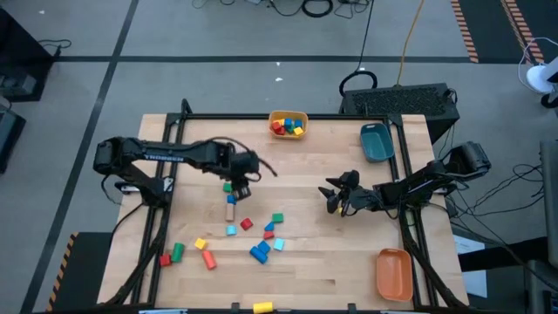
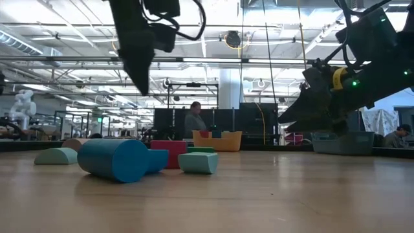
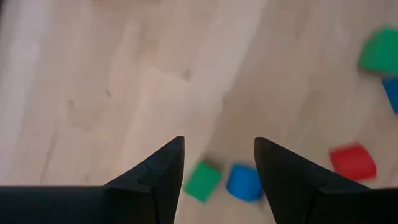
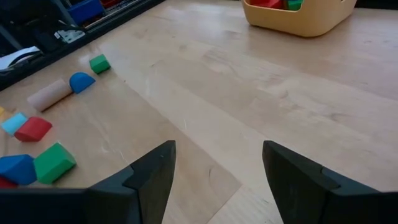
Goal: Sort blocks by size
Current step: Put the yellow square block into the yellow bin
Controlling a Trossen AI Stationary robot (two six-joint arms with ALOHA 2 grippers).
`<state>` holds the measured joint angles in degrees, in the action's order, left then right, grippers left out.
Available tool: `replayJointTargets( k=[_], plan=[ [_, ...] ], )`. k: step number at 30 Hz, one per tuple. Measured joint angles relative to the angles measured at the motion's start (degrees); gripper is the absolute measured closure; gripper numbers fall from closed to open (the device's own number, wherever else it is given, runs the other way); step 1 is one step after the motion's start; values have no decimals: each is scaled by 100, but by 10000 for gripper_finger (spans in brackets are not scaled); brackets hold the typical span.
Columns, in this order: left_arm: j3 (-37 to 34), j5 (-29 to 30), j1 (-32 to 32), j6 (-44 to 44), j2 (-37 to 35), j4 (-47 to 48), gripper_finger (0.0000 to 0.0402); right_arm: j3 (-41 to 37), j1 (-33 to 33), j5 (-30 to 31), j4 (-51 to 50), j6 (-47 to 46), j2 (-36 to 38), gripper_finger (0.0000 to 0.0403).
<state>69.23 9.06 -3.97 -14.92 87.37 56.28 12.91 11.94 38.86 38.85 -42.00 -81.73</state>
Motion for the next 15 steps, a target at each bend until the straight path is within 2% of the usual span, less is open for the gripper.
replayJointTargets(
  k=[8,11,15],
  plan=[
    [0,-32,880,-410,0,509,205,0,0,8,9,50,0,174],
    [-2,-302,1332,-389,0,930,205,0,0,8,11,44,-1,174],
    [-134,-351,1985,-511,0,1176,205,0,0,8,13,37,0,174]
  ],
)
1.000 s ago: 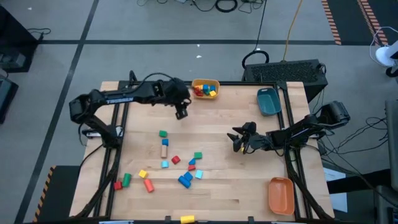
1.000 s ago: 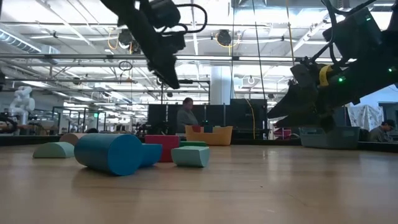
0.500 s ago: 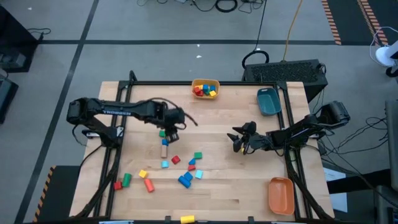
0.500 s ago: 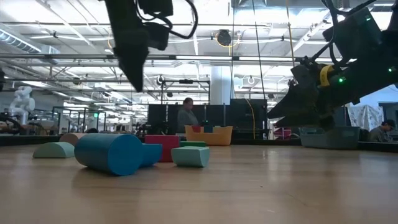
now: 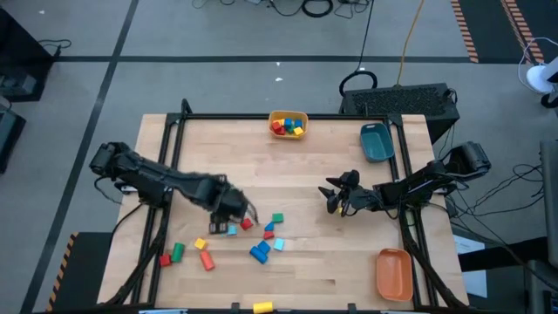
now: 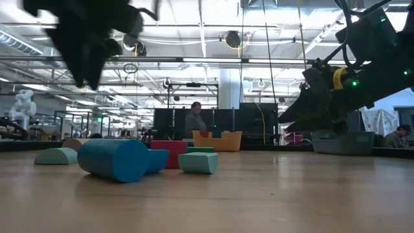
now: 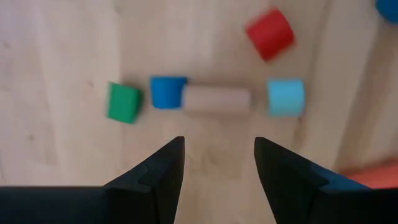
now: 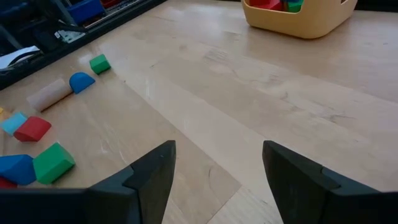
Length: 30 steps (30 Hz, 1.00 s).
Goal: Sort blocks by size
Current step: Put the yellow square block into the yellow bin
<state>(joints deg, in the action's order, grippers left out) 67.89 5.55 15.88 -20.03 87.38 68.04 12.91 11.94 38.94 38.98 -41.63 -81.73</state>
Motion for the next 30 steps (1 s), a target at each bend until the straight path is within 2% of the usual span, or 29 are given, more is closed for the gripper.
replayJointTargets(
  k=[9,11,16,24,30],
  plan=[
    [-253,-345,1175,-247,2,-26,205,0,2,-15,4,-103,0,174],
    [-253,-410,1377,-534,2,-102,205,0,21,-28,4,-132,-2,174],
    [-253,-401,1688,-1967,2,-346,205,0,103,-28,4,-190,-2,174],
    [-253,-447,2019,-5279,2,-337,205,0,146,-26,7,-227,0,174],
    [-253,-441,2314,-6092,266,-371,205,0,212,-24,-7,-219,-1,174]
  ],
)
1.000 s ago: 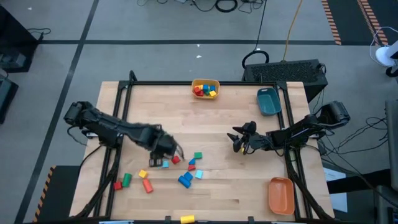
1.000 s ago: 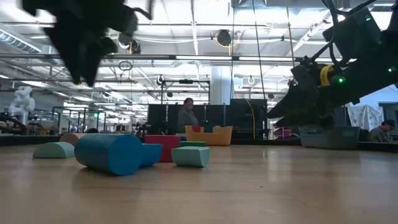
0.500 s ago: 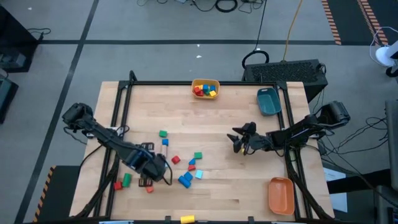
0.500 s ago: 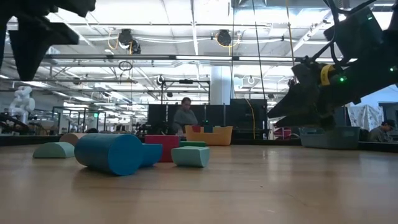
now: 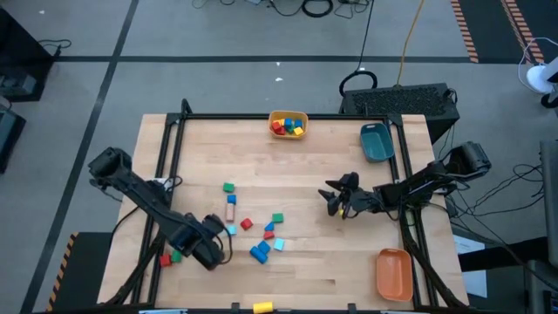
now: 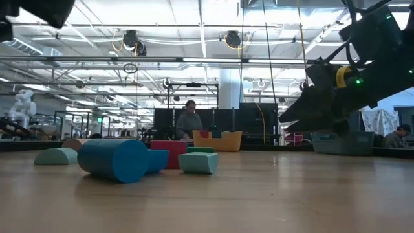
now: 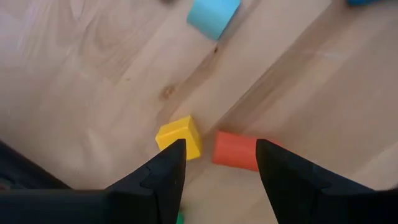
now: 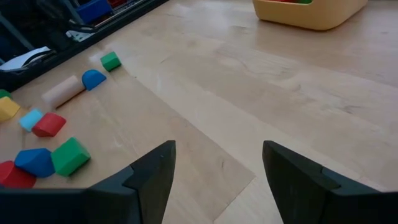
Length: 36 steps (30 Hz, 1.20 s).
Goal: Sort blocks by size
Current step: Put the yellow square block into the yellow bin
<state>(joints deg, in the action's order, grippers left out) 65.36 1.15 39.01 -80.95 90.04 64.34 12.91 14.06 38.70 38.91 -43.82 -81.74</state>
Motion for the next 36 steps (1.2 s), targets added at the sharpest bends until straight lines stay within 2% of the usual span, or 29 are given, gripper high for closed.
replayJointTargets(
  k=[4,11,14,21,24,29,36],
  plan=[
    [0,-112,112,-434,370,1,205,0,87,0,-6,9,1,174],
    [-2,-481,126,-547,923,63,192,0,178,27,-4,-8,1,174],
    [-2,-492,126,-560,984,155,156,0,230,31,-2,-52,-1,174],
    [-2,-203,149,-1025,995,843,36,0,375,55,30,-96,-1,174],
    [-46,-204,157,-1020,995,651,12,0,418,62,31,-96,1,174],
    [-371,-304,150,-1012,995,159,17,0,422,65,33,-94,-1,174],
    [-752,-580,152,-1014,993,-70,71,0,422,68,33,-96,-1,174]
  ],
)
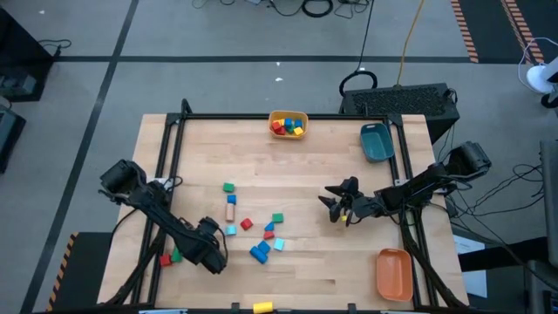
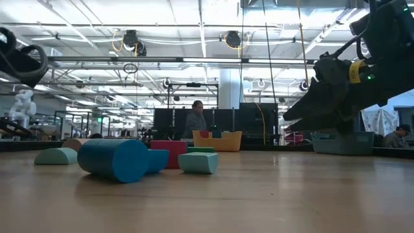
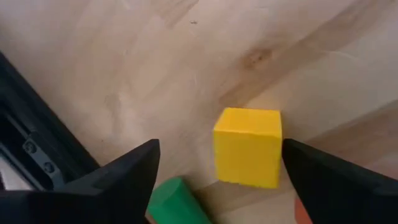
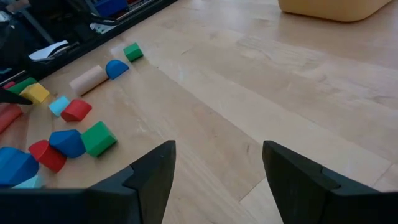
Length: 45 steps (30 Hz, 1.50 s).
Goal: Sort blocks by size
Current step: Put the yellow square block into the yellow bin
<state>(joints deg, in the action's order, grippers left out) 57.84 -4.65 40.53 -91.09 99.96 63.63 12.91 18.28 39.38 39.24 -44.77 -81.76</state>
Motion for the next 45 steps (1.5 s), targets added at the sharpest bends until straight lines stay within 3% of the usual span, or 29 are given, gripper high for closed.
replayJointTargets(
  k=[8,21,32,40,45],
  plan=[
    [-210,-8,-4,27,-20,-605,135,0,0,100,-2,-48,2,174],
    [-229,-21,-342,367,-26,-644,258,0,0,106,-3,-61,1,174],
    [-172,382,-1093,1400,-352,-613,259,0,93,103,-5,-63,0,174],
    [168,919,-2064,2720,-498,-658,260,0,96,107,-11,-63,1,174],
    [260,1038,-2718,3697,-503,-1310,260,0,96,107,-37,-63,2,174]
  ],
)
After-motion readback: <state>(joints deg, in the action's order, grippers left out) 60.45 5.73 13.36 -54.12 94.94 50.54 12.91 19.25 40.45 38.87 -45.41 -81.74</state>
